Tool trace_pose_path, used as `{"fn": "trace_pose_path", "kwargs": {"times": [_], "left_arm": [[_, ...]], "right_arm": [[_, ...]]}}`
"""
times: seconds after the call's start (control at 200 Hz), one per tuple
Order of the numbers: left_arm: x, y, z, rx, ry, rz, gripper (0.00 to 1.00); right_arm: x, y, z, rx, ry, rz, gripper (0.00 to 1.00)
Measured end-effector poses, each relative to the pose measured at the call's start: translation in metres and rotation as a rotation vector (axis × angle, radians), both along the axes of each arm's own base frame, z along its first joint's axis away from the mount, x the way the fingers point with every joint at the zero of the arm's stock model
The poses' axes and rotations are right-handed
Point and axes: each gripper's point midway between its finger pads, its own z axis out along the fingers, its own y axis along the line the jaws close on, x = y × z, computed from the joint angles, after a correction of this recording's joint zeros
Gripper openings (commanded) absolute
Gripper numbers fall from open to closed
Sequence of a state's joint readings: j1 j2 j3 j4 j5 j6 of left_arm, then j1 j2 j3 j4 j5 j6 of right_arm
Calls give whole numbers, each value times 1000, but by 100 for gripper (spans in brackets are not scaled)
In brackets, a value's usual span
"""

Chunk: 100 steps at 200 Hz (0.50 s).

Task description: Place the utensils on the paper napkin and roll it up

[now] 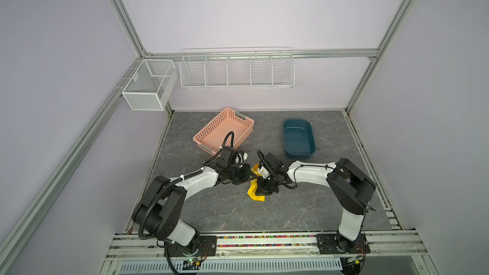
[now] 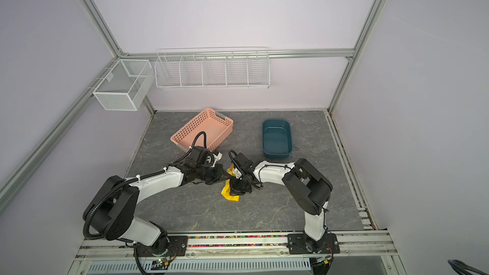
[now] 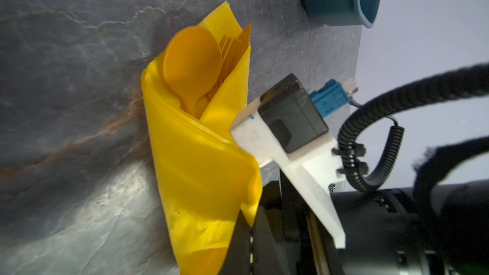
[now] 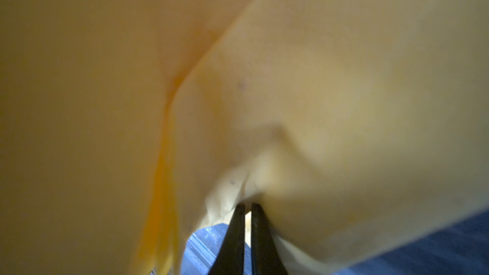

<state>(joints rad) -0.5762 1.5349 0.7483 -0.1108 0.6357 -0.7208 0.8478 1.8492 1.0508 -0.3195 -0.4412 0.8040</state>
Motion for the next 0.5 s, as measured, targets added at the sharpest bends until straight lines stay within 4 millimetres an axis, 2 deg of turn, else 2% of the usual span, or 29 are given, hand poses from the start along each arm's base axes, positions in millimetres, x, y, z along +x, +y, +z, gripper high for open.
{"fn": "trace_pose_path", "kwargs": {"times": [0.12, 0.27, 0.5], "left_arm": [[-1, -1, -7, 4, 29, -1, 0], [-2, -2, -7, -2, 34, -1, 0], [0, -3, -5, -10, 33, 6, 0]], "right_arm": [[0, -3, 8, 14, -14, -6, 12], [2, -5, 18, 57, -27, -32, 12], [1, 4, 19, 157, 22, -80, 12]]}}
